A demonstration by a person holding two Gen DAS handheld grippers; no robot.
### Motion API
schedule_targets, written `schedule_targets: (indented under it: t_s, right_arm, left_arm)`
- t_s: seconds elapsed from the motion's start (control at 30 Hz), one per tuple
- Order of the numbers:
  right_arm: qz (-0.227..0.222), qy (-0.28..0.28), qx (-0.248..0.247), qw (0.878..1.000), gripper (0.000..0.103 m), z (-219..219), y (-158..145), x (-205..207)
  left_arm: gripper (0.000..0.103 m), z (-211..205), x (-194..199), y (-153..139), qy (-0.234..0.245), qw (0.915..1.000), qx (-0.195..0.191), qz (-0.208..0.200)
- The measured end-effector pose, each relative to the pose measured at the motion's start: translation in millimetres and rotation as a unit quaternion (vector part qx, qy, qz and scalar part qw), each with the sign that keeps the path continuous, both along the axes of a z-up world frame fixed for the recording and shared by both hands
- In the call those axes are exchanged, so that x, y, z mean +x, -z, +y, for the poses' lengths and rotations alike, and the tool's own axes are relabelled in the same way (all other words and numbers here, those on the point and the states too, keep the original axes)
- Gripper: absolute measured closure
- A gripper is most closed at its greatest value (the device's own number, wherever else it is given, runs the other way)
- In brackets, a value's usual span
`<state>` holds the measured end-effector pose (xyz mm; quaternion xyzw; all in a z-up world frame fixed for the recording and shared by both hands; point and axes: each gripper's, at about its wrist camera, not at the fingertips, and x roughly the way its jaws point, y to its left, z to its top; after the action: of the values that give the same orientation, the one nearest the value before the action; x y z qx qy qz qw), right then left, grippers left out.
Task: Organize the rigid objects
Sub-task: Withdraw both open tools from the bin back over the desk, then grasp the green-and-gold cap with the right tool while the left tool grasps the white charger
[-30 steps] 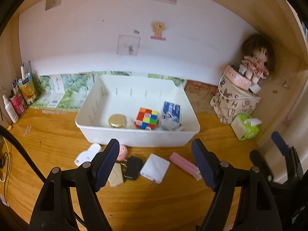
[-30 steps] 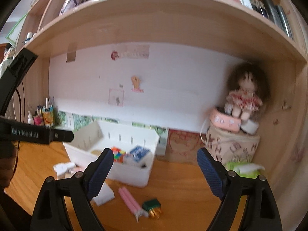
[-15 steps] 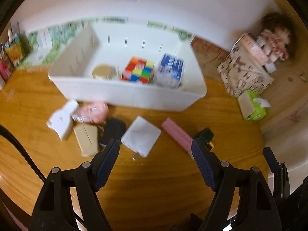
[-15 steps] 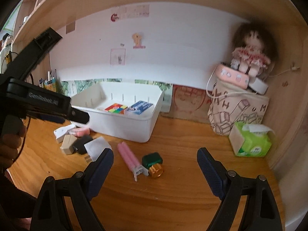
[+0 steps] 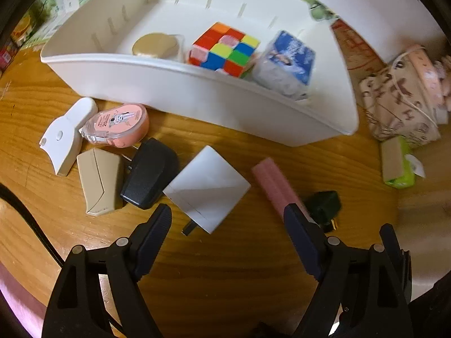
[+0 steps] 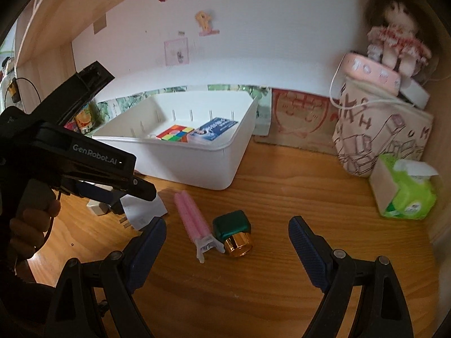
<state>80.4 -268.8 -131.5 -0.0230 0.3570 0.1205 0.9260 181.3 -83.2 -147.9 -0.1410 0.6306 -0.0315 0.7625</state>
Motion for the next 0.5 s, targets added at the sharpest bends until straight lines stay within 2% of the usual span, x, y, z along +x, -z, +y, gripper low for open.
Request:
schedule_targets:
  t_s: [0.23,0.37,0.5]
  right_arm:
    - [0.037,-0.006,0.012,0.999,0.014,-2,17,23]
    - [0.055,-0.002,0.029,0.998,0.014,-3,27,34]
    - [0.067,-0.003,0.035,0.997,0.021,-2,34,41]
  left_arm:
    - [0.019,5,12,15,-0.031,0.9989,0.012,0.034]
    - [0.019,8,16,23,-0.046,0.9975,0.006,0.053]
    - [0.019,9,16,28,-0.046,0.9971,0.001,0.060]
